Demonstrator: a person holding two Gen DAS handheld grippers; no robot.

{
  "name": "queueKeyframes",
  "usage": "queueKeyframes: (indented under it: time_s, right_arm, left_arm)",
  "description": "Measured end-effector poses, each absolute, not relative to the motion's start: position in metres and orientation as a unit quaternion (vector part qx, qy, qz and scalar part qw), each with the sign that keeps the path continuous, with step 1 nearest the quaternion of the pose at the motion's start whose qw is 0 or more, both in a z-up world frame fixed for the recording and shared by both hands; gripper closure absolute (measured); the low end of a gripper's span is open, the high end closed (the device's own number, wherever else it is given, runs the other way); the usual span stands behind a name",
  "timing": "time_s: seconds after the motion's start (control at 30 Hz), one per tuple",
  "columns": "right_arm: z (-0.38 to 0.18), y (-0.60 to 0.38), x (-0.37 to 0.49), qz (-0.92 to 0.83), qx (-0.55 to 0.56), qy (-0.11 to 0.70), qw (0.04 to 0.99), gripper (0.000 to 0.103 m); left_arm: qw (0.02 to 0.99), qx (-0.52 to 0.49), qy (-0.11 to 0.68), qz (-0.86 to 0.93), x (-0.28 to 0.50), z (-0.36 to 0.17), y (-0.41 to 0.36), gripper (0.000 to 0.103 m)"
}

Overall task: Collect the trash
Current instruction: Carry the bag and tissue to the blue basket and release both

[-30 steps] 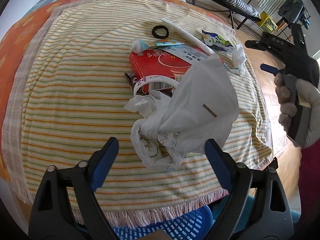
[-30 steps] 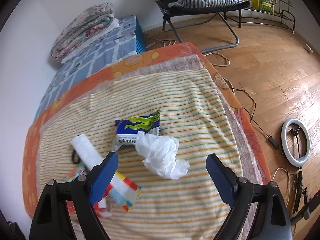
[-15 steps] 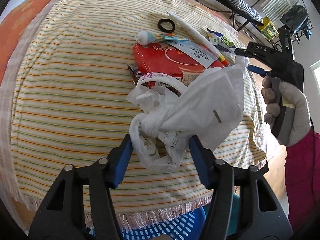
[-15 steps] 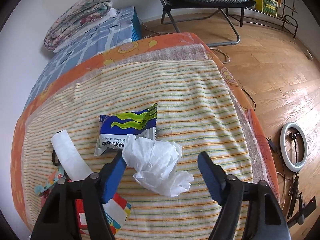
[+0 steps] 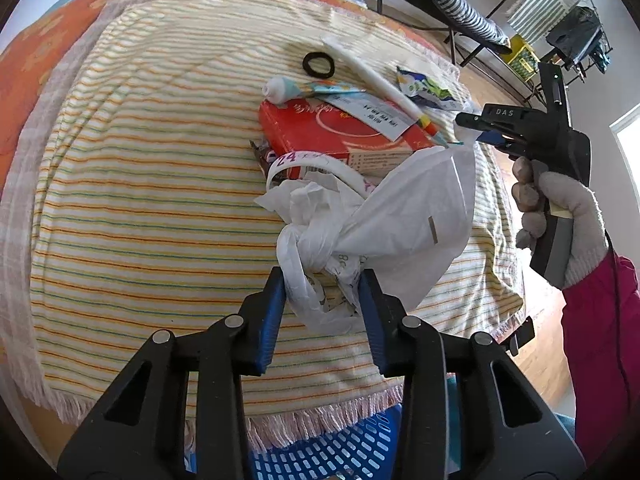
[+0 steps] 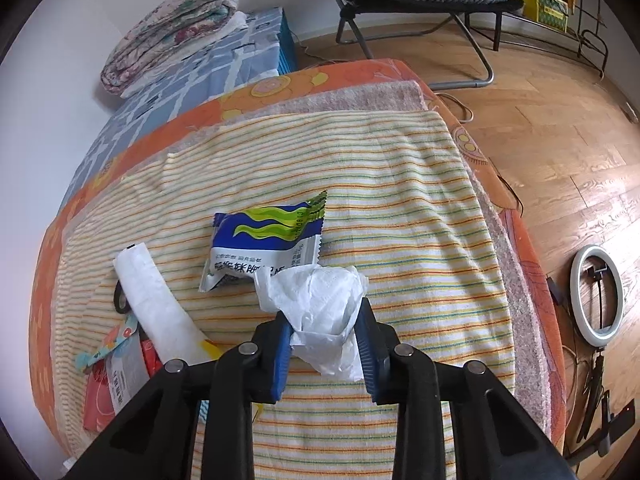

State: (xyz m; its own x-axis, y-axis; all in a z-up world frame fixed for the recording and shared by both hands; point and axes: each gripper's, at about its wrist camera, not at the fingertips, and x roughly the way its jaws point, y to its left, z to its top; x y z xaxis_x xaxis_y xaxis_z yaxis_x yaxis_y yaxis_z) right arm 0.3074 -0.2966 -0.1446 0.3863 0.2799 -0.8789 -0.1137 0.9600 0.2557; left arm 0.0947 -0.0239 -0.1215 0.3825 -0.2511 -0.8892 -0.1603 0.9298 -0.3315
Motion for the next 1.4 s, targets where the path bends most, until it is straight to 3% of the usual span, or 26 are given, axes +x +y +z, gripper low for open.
queueKeyframes:
  time_s: [0.4,0.67,1.07,1.4]
  right_arm:
    - [-0.124,-0.314,0.289,0.141,0.127,0.526,0.829,0.076]
    - [-0.082,-0.31,0.256,0.176,0.137,0.495,0.84,0.076]
    - [-0.039,-0.279,0.176,0.247,0.089,0.467,0.845,0.076]
    - [-0.041,-0.259,0.085,0.308,0.079,0.468,0.824,0.075]
  left_arm:
    - [0.822,-0.18,0.538,-0.045,0.083,-0.104,-0.026,0.067]
    - [0.84,-0.172,0.512,-0.053,0.068,-0.084,-0.023,0.067]
    - [0.838,-0.171,0.514,-0.064,0.031,-0.083,-0.01,0.067]
    - [0.843,-0.146,0.512,-0.077,-0.013,-0.077,-0.003,0.067]
